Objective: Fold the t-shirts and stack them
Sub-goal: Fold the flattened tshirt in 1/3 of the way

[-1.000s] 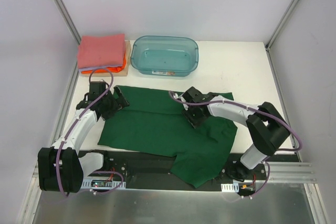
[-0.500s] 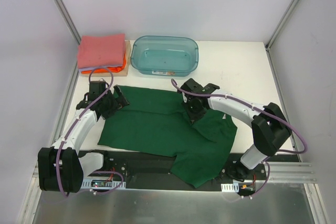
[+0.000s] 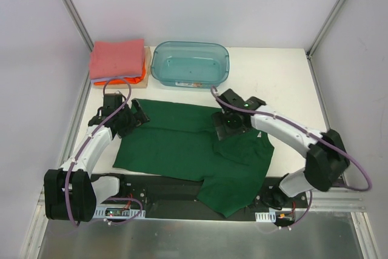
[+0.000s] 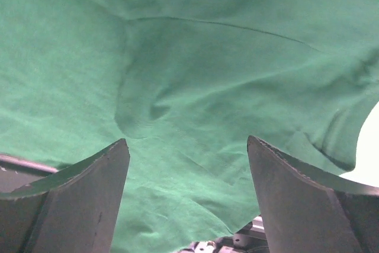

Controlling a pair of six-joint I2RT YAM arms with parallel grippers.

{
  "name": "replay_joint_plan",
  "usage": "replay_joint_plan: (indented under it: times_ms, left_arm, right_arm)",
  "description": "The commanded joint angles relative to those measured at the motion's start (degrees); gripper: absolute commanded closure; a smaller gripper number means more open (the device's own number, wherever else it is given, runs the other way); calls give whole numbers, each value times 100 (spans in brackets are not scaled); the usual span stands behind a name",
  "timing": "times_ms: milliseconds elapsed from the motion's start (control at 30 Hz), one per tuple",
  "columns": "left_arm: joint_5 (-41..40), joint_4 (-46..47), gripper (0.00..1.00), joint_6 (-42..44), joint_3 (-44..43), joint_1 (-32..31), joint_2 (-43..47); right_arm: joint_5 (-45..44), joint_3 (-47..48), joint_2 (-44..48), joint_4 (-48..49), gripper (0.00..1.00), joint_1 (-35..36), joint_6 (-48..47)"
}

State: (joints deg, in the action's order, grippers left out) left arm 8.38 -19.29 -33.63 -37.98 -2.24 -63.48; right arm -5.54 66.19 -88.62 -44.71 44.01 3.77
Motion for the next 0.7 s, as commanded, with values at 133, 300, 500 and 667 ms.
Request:
replay_joint_plan:
  times_ms: [133, 300, 500, 667]
  left_arm:
    - [515, 74, 1, 58, -482, -13, -384]
    - [682, 461, 1, -38, -693, -13, -743]
    - [735, 751, 1, -39, -1193, -13, -1613]
    - [454, 874, 1, 40, -1493, -13, -2106]
  right_arm:
    - [70, -1844, 1987, 1261, 19, -1332, 1389]
    - [404, -2550, 2288, 1834, 27, -1834, 1618]
    - [756, -2804, 2033, 1887, 34, -1975, 1829]
    - [739, -3156, 2261, 1931, 35, -1966, 1934]
